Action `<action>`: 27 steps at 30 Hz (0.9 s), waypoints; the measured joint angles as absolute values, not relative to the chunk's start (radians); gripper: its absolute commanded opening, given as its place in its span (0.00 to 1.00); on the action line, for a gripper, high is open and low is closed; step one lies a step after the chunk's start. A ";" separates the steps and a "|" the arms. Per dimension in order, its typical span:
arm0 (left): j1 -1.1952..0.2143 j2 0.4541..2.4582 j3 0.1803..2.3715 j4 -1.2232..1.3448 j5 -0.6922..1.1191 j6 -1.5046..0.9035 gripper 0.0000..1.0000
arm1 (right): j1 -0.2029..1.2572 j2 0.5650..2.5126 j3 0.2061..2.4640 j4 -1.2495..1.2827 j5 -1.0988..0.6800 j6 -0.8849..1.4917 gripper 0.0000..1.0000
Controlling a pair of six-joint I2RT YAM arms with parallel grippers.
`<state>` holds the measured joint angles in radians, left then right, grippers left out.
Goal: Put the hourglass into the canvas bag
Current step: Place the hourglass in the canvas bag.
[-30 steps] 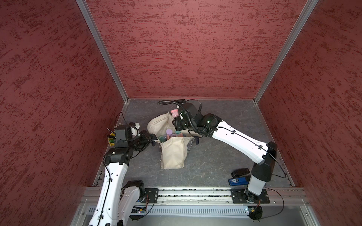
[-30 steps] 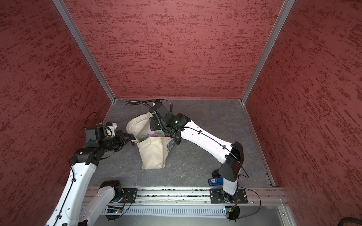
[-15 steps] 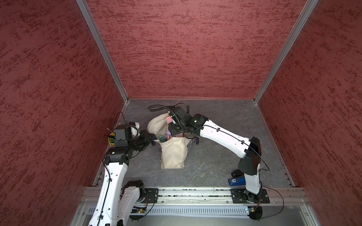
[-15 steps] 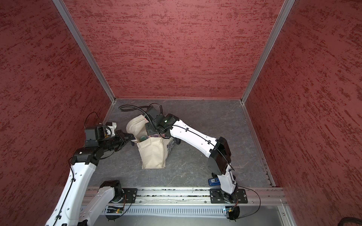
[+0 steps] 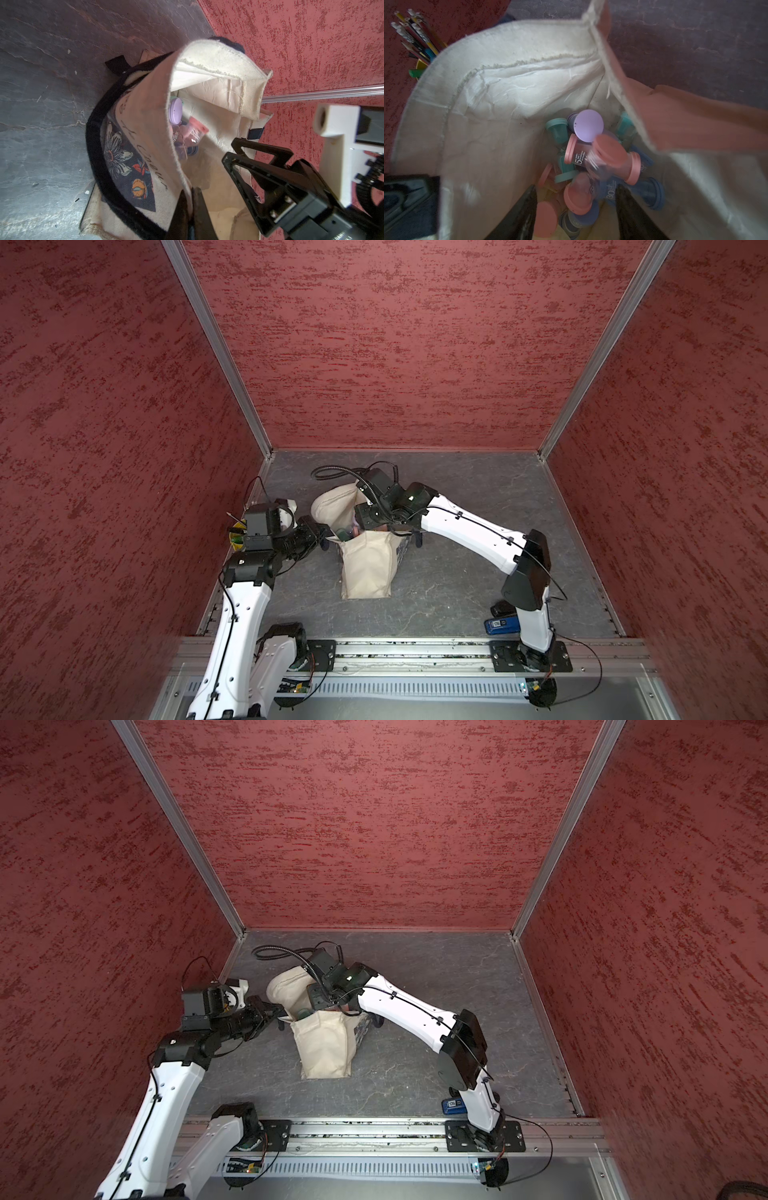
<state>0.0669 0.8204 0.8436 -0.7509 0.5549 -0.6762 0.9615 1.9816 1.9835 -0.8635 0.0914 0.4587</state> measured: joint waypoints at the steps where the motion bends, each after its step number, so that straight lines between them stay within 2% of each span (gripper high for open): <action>1: 0.067 0.821 0.844 -0.751 0.554 -0.675 0.14 | 0.962 1.964 1.983 -0.864 0.102 0.462 0.71; 2: 0.067 0.821 0.844 -0.751 0.553 -0.672 0.19 | 0.962 1.950 1.985 -0.866 0.114 0.464 0.72; 4: 0.067 0.822 0.844 -0.752 0.549 -0.664 0.39 | 0.962 1.910 1.989 -0.865 0.152 0.469 0.74; 7: 0.066 0.820 0.844 -0.760 0.541 -0.659 0.63 | 0.962 1.825 1.980 -0.860 0.236 0.493 0.78; 9: 0.065 0.813 0.847 -0.770 0.531 -0.650 1.00 | 0.960 1.743 1.937 -0.847 0.313 0.520 0.82; 14: 0.061 0.804 0.925 -0.823 0.483 -0.627 1.00 | 0.867 1.405 1.618 -0.730 0.473 0.627 0.94; 16: 0.061 0.800 0.976 -0.843 0.439 -0.603 1.00 | 0.797 1.243 1.445 -0.658 0.553 0.664 0.94; 17: 0.061 0.796 0.997 -0.846 0.410 -0.588 1.00 | 0.773 1.181 1.374 -0.620 0.587 0.670 0.99; 21: 0.063 0.780 1.038 -0.837 0.217 -0.512 1.00 | 0.739 0.880 0.982 -0.388 0.691 0.629 0.98; 23: 0.067 0.788 1.026 -0.803 0.104 -0.478 1.00 | 0.676 0.823 0.902 -0.370 0.707 0.621 0.99; 27: 0.090 0.861 0.915 -0.654 -0.104 -0.427 1.00 | 0.460 0.919 0.860 -0.298 0.710 0.594 0.99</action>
